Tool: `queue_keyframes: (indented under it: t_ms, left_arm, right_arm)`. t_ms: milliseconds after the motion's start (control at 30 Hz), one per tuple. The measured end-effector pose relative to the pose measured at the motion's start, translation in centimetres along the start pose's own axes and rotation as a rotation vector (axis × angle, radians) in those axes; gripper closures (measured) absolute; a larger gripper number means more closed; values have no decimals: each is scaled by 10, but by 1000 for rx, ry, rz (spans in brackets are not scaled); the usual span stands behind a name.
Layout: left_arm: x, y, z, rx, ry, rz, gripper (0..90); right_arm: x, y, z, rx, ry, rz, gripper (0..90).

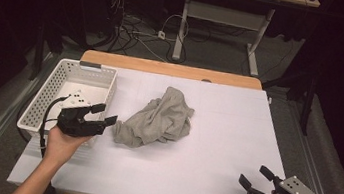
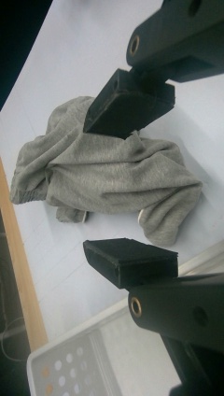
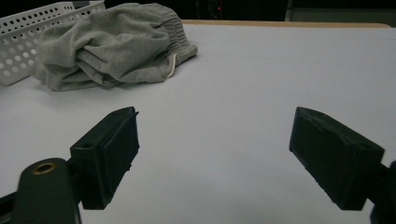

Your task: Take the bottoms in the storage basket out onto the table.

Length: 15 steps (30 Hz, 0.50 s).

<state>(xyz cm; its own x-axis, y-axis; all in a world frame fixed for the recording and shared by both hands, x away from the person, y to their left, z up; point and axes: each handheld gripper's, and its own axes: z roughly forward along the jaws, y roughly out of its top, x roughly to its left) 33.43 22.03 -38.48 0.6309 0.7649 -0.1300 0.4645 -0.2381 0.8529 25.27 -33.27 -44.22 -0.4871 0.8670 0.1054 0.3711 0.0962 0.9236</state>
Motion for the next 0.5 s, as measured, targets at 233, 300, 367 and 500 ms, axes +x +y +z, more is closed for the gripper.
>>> queue_keyframes:
  t_ms: [233, 300, 367, 500]
  left_arm:
    - [0, -9, -6, -5, 11, -1, 365]
    - [1, -12, -8, -7, 15, -2, 361]
    - [1, -16, -11, -11, 21, -6, 357]
    - [2, -23, -16, -18, 38, -11, 355]
  right_arm:
    - [1, 0, -1, -2, -4, -8, 163]
    - [0, 0, -1, -1, -4, -3, 163]
    - [0, 0, -1, -2, -6, -4, 163]
    - [1, 0, -1, -5, -5, -8, 164]
